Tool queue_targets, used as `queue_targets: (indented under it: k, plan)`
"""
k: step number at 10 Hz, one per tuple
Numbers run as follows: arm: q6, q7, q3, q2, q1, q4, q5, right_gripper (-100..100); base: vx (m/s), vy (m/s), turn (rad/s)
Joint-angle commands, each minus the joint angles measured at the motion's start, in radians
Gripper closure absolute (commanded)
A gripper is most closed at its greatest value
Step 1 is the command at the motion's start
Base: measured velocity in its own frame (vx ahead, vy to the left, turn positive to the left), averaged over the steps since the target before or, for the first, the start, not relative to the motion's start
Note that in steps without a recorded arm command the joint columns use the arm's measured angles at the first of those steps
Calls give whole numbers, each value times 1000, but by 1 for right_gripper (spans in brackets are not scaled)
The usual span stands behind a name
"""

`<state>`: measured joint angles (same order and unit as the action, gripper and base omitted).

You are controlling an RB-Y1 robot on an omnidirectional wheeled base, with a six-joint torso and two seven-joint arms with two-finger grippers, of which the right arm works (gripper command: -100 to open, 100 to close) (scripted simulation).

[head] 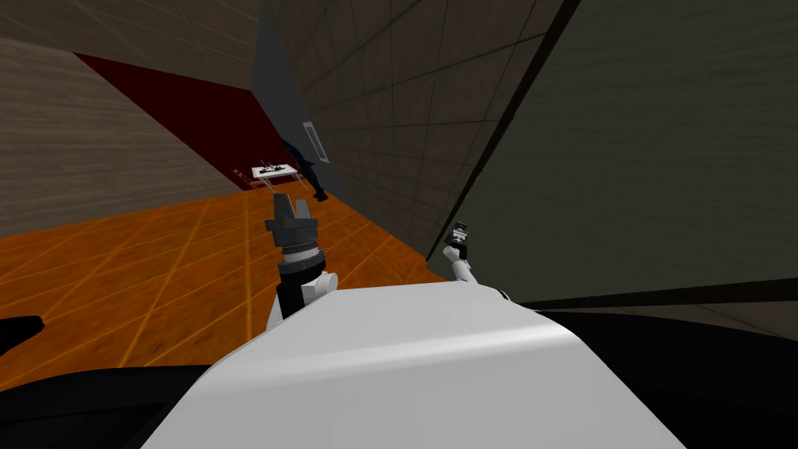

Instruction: Pull the door open

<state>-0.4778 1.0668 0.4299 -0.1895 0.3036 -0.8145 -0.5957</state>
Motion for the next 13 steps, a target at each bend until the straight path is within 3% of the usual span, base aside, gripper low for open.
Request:
queue_targets:
  k: [1, 5, 13]
  plan:
    - [0, -2, -1, 2, 0, 0, 0, 100, -25, 1, -12]
    - [0, -2, -1, 2, 0, 0, 0, 100, -7, 1, 5]
    - [41, 107, -110, -31, -22, -27, 17, 100, -235, -23, 134]
